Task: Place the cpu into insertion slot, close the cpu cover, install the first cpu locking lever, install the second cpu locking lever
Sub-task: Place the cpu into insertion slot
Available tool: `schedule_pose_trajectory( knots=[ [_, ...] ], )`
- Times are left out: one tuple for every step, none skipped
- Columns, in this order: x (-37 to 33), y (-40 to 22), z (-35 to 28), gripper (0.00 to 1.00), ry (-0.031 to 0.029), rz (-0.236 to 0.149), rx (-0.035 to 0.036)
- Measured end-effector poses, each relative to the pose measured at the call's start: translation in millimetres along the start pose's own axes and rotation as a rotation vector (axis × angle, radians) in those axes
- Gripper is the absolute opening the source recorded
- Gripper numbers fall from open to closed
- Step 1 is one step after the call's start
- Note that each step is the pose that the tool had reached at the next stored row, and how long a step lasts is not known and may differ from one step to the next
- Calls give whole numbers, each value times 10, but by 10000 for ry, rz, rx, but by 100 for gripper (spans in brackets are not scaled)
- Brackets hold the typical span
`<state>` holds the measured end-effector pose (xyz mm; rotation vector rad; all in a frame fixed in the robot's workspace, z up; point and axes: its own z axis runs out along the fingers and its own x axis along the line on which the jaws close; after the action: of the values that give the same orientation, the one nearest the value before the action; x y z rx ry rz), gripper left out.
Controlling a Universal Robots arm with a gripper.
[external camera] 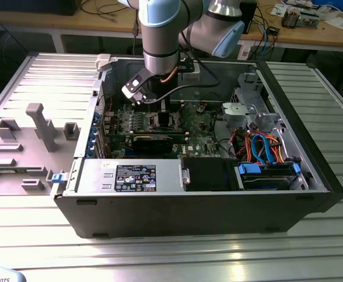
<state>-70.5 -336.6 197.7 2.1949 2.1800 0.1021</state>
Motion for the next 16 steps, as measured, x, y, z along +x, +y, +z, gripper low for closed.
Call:
schedule_pose_trajectory(
  knots=[
    [0, 0, -1, 54, 0, 6, 0],
    [1, 0, -1, 54, -2, 13, 0],
    [3, 0, -2, 54, -3, 24, 0],
    [4, 0, -2, 54, -5, 39, -1],
    [5, 0, -1, 54, -6, 68, -1],
    [6, 0, -2, 54, -9, 95, -1],
    [7, 0, -1, 54, -10, 114, -1],
    [7, 1, 0, 54, -12, 121, 0],
    [8, 3, 3, 54, -15, 123, 2],
    [7, 5, 8, 54, -18, 124, 5],
    [6, 7, 14, 54, -19, 123, 6],
    [6, 8, 18, 54, -20, 123, 6],
    [6, 9, 21, 54, -18, 123, 4],
    [7, 9, 22, 54, -16, 122, 2],
    [7, 9, 22, 54, -16, 122, 1],
    [7, 9, 22, 54, -15, 122, 1]
  ],
)
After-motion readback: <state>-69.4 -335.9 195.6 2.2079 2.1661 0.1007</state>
